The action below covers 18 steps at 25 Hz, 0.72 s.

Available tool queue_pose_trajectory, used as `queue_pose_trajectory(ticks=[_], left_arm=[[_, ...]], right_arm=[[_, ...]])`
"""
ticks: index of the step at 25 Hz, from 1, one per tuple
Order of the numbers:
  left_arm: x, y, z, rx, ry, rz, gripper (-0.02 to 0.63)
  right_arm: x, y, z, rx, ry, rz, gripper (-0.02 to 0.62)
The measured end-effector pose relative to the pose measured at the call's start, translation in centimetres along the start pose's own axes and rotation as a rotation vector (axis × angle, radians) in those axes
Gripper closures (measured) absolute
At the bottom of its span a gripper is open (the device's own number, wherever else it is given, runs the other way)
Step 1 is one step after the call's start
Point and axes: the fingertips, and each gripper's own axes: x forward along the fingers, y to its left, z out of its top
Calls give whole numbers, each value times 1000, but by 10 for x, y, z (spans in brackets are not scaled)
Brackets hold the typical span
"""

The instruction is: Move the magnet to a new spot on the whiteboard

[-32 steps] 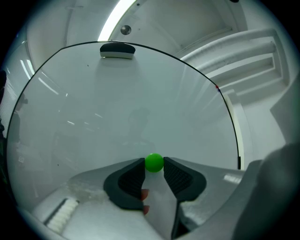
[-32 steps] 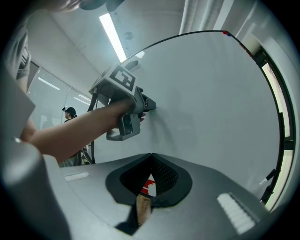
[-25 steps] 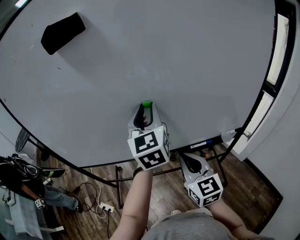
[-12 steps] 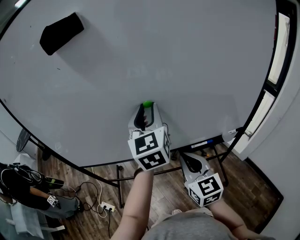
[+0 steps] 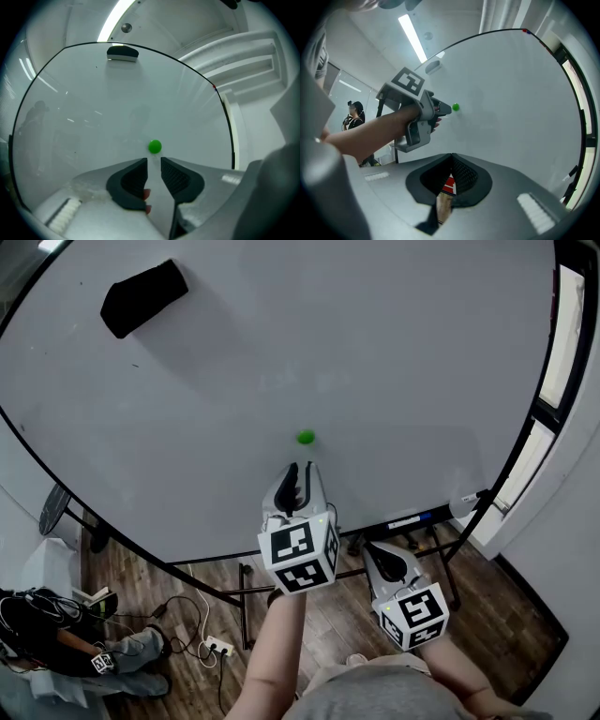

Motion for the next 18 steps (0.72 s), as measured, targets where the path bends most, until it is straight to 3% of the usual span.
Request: queue_pose_trajectory(ticks=[5,18], left_arm=[[-43,10,-17,-34,10,15,600],[-180,32,-61,-90,102,75,603]], right_arm=[[-13,18,3,-9,-8,13,604],[-69,92,3,-28,-3,75,604]])
